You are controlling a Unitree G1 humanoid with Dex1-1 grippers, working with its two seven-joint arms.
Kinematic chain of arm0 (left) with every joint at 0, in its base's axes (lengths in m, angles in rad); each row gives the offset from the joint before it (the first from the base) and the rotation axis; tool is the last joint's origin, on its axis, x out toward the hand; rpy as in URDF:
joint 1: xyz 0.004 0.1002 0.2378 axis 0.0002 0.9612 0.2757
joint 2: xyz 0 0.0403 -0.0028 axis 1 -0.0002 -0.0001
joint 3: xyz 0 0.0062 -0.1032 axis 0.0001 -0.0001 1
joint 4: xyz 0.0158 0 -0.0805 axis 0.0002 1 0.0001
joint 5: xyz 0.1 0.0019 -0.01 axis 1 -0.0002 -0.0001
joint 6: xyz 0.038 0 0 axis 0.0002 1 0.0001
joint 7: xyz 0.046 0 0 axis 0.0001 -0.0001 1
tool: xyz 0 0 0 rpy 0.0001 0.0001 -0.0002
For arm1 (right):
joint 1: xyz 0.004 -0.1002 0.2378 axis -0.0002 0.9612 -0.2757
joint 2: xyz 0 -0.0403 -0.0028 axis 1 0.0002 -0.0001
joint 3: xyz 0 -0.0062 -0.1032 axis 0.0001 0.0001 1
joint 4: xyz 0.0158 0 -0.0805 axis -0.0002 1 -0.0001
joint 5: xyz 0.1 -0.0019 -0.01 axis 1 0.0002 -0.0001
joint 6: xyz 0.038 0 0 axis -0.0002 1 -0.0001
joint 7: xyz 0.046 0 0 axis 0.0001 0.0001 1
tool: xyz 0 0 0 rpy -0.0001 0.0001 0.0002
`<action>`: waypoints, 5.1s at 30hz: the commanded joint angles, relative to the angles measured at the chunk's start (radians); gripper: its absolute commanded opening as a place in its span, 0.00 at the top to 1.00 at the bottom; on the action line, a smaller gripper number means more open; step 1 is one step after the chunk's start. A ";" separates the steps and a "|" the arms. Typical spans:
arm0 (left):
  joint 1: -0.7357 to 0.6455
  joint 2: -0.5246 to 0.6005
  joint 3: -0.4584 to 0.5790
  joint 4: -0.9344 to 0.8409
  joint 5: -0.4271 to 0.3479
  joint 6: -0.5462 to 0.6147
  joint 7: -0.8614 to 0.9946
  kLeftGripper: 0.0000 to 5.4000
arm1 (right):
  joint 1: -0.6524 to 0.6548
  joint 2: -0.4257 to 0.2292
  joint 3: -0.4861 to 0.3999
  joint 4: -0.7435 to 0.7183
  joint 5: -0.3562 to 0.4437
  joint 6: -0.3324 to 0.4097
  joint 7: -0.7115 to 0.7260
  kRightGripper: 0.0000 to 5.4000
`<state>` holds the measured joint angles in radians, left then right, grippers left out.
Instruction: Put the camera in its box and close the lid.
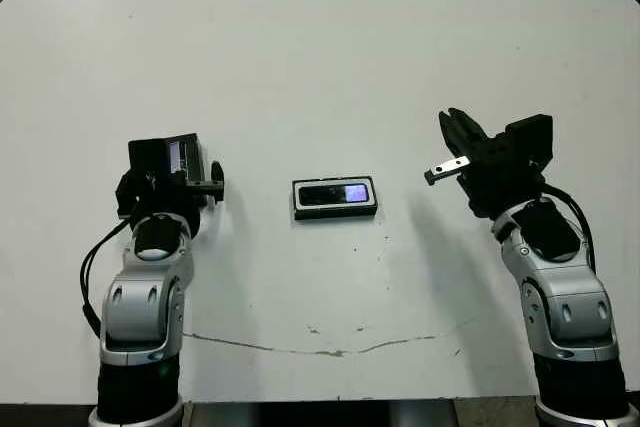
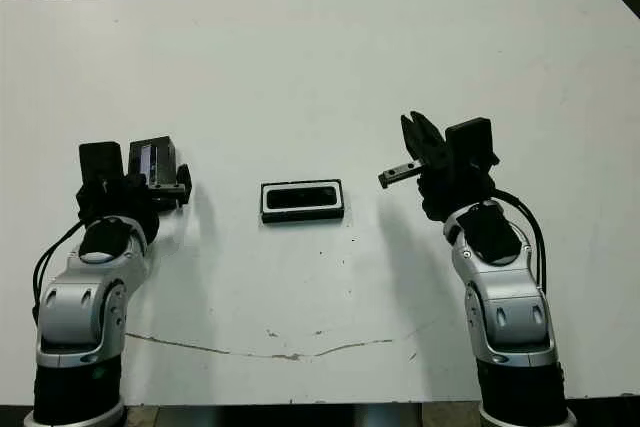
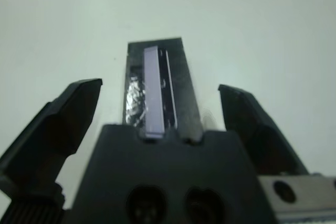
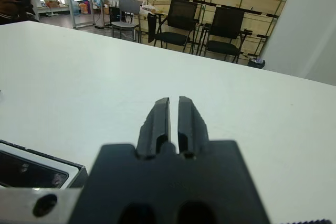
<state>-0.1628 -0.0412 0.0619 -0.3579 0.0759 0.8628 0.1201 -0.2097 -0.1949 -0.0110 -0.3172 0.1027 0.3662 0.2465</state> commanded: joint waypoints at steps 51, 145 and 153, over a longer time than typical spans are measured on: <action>0.127 -0.020 0.023 0.048 -0.080 -0.201 0.010 0.50 | 0.034 -0.016 -0.005 -0.009 0.027 0.025 0.003 1.00; -0.596 0.532 -0.457 0.687 -0.109 -0.539 -1.343 0.50 | -0.022 -0.184 -0.097 0.031 0.102 0.093 0.100 1.00; -0.596 0.546 -0.467 0.721 -0.089 -0.564 -1.367 0.50 | -0.020 -0.183 -0.097 0.019 0.120 0.112 0.105 1.00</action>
<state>-0.7683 0.4528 -0.4005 0.3357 -0.0543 0.2973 -1.2530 -0.2529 -0.3748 -0.1066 -0.2965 0.2122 0.4527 0.3423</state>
